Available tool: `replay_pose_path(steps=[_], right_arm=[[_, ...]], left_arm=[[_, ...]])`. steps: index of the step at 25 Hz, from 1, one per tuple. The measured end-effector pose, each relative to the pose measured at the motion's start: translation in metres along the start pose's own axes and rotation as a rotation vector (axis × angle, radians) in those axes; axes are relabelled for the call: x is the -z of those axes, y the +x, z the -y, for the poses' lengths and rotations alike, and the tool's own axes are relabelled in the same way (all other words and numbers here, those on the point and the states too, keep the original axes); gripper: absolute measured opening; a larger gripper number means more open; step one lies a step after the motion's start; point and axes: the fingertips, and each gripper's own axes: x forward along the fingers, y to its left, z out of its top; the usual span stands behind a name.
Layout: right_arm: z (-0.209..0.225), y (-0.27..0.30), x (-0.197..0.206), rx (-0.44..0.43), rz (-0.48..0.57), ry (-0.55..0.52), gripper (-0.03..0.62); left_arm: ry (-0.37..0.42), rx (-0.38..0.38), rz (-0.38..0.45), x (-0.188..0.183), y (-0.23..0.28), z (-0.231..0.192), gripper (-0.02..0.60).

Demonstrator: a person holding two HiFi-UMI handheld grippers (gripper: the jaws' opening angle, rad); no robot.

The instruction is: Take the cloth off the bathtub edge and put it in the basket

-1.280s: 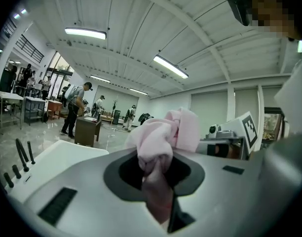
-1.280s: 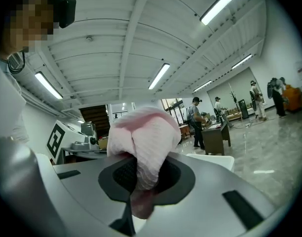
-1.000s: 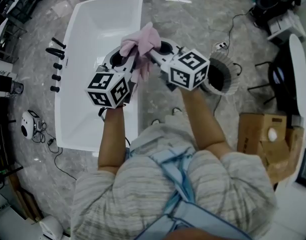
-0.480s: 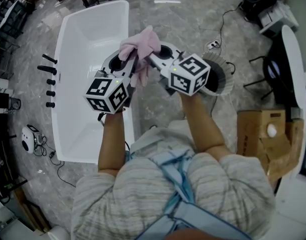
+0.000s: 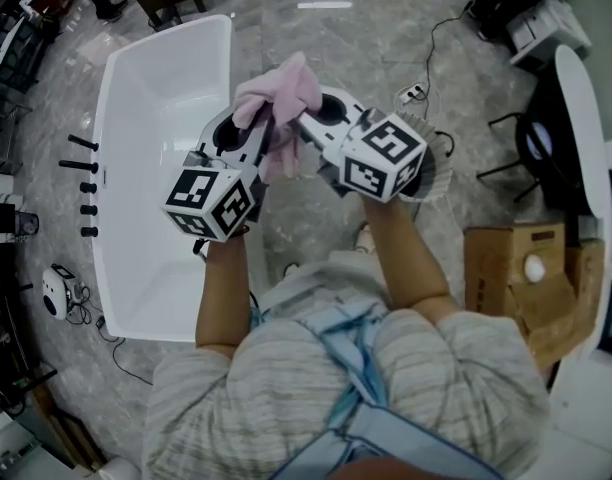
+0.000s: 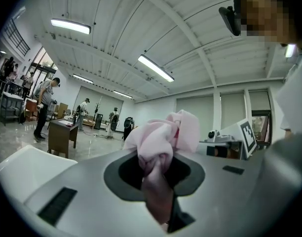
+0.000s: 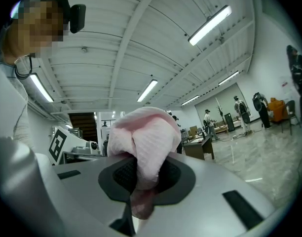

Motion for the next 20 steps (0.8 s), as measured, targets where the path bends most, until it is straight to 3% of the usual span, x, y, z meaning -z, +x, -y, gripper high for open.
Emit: replay_pose_path(steps=[9,20], right_arm=[[0.063,-0.062,-0.072,-0.004,0.080,-0.062,0.052],[0.143,-0.156,-0.162,0.115,0.204,-0.141,0.052]], left_arm=[[0.064,0.049,0.075,-0.050,0.080,0.065,0.083],[0.133,0.201,0.157,-0.113,0.182,0.161,0.083]])
